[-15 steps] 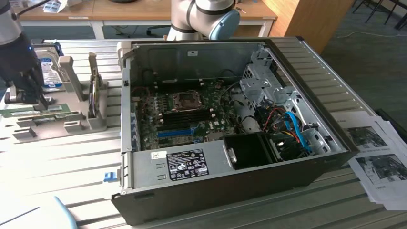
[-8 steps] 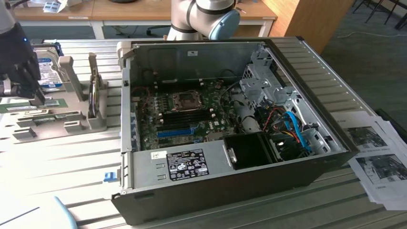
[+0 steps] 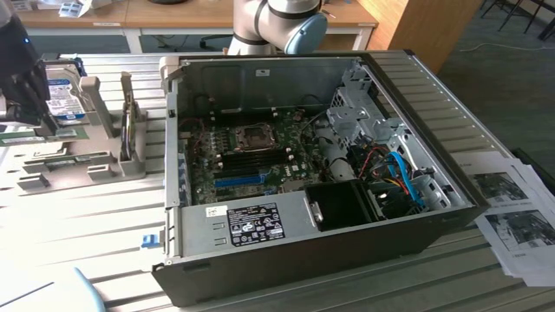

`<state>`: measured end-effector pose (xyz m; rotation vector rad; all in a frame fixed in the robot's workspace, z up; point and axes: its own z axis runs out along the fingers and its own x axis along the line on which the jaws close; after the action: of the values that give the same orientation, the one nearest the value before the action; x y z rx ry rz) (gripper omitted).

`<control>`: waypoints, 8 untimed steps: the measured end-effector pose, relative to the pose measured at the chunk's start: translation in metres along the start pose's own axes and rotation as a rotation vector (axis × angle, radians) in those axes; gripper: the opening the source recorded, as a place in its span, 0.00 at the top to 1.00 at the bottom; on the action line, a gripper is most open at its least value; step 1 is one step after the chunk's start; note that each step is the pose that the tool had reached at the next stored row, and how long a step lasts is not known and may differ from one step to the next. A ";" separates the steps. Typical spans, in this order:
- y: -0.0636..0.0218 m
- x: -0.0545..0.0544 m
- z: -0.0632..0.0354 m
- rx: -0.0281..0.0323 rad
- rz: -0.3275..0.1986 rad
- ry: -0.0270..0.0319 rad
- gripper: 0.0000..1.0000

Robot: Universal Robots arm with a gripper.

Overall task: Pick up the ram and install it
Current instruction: 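Pick up the ram and move it above insertion slot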

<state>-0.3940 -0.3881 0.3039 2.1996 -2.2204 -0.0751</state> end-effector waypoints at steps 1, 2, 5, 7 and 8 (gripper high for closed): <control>0.0001 0.000 -0.0022 0.0000 0.000 -0.0001 0.89; 0.0002 0.000 -0.0046 0.0001 0.000 0.0000 0.89; 0.0005 0.000 -0.0114 0.0000 0.000 0.0000 0.89; 0.0007 0.000 -0.0160 0.0000 0.000 0.0000 0.89; 0.0008 0.000 -0.0185 0.0001 0.000 0.0000 0.89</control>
<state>-0.3940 -0.3880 0.3224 2.1997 -2.2204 -0.0751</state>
